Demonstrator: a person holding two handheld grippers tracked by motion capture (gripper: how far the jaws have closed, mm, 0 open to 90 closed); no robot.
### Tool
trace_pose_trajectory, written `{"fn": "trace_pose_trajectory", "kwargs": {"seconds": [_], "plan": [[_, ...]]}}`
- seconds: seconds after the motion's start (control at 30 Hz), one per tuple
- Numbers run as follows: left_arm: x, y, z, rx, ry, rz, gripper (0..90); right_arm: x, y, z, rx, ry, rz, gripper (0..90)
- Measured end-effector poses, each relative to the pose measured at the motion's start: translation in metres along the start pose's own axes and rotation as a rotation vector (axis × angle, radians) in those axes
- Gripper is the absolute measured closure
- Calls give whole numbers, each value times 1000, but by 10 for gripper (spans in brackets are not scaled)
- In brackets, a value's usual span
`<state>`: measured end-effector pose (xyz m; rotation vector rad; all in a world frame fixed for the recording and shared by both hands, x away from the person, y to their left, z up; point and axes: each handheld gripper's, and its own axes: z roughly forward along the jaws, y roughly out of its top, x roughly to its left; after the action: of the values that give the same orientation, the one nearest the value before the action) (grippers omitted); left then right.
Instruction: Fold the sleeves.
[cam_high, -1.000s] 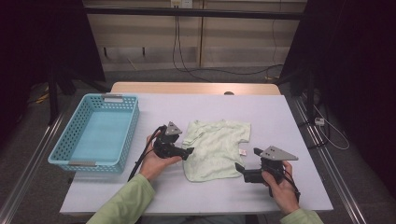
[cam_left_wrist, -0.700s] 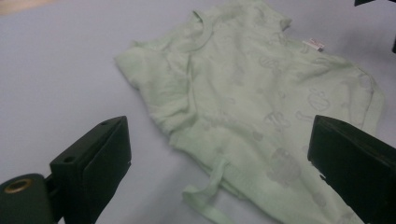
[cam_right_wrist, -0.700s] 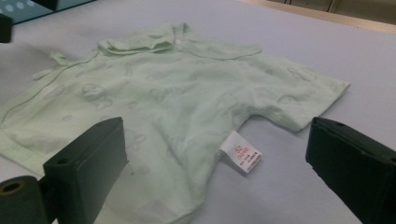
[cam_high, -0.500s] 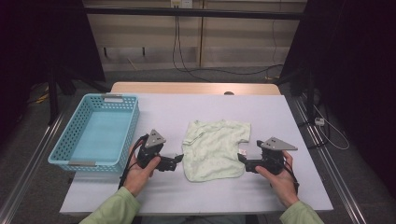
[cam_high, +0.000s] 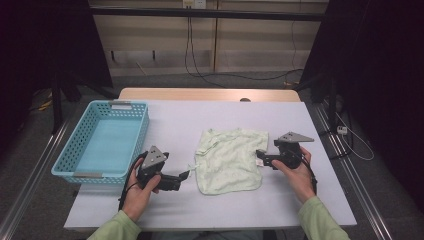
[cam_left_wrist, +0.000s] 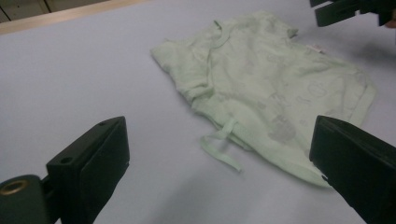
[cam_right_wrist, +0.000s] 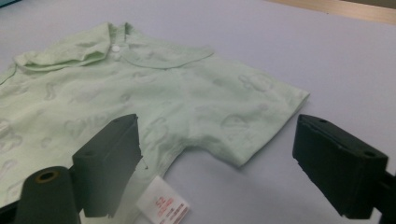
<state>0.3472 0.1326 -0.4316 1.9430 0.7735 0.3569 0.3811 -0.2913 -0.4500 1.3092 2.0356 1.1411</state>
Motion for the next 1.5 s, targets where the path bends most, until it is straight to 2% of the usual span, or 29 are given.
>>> {"fn": "trace_pose_trajectory", "kwargs": {"seconds": [0.03, 0.1, 0.13, 0.23, 0.3, 0.37, 0.4, 0.53, 0.63, 0.67, 0.73, 0.9, 1.1, 1.3, 1.43, 1.5], "plan": [[0, -2, -2, 8, -9, 1, 49, -2, 2, 2, -7, 1, -4, 152], [-2, -6, -5, 16, 4, 22, 49, -7, 5, 5, -31, -9, 7, 177], [-3, -7, -6, 19, 12, 25, 49, -9, 7, 7, -22, -1, 11, 192], [-1, -11, -12, 6, 11, 6, 49, -17, 13, 13, -26, -15, 18, 231], [1, -12, -17, 9, 15, 26, 49, -21, 18, 18, 5, -20, 14, 256], [1, -13, -23, -23, -3, 26, 48, -26, 23, 24, 36, -37, 3, 312], [1, -14, -26, -29, 7, 32, 45, -29, 25, 28, 49, -35, 8, 327], [0, -16, -30, -28, 37, 59, 45, -37, 31, 42, 89, -46, 24, 322], [1, -16, -28, -40, 48, 50, 45, -40, 34, 52, 111, -64, 12, 282], [1, -17, -27, -37, 64, 47, 45, -42, 35, 54, 112, -58, 15, 260], [2, -18, -25, -36, 42, 38, 45, -46, 36, 59, 118, -53, 19, 256], [1, -18, -22, -30, 32, 44, 45, -55, 35, 62, 113, -66, 28, 398], [-1, -17, -20, -27, 23, 51, 45, -63, 30, 66, 131, -71, 42, 510], [1, -17, -20, -27, 18, 41, 45, -67, 26, 70, 149, -78, 69, 553], [1, -17, -20, -29, 12, 31, 41, -66, 25, 70, 151, -82, 53, 601], [0, -17, -21, -25, 24, 43, 41, -64, 25, 70, 151, -78, 41, 652]]}}
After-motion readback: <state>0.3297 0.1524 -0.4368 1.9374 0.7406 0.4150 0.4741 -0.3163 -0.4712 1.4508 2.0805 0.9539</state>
